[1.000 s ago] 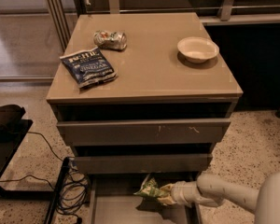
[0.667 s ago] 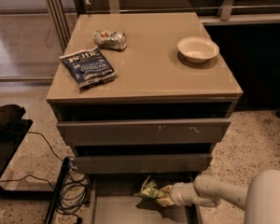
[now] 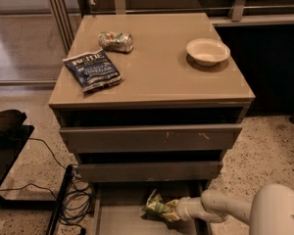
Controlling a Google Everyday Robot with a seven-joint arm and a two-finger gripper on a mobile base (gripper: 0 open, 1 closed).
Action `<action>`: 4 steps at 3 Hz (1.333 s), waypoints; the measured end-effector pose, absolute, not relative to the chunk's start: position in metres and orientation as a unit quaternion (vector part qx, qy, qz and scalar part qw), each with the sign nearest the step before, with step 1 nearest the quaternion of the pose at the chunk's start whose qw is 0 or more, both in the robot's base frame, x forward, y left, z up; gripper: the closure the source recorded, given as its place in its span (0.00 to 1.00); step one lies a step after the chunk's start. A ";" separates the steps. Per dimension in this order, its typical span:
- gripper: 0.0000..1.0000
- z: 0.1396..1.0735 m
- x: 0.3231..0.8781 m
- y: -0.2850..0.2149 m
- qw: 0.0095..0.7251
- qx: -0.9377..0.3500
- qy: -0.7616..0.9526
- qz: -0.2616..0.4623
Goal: Place green jalapeno chip bag into bottom drawer
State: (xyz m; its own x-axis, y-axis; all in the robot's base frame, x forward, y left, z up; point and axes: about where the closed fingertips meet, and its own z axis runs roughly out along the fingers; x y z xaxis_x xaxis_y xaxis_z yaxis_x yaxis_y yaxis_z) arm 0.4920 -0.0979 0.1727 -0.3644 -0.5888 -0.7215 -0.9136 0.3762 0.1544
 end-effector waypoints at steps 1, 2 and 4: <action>1.00 0.151 0.491 -0.091 0.298 -0.485 0.770 0.288; 1.00 0.138 0.489 -0.085 0.303 -0.484 0.767 0.291; 0.58 0.138 0.489 -0.085 0.303 -0.484 0.767 0.291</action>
Offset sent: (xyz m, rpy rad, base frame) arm -0.0013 0.0140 -0.0485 0.0442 -0.0277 0.0077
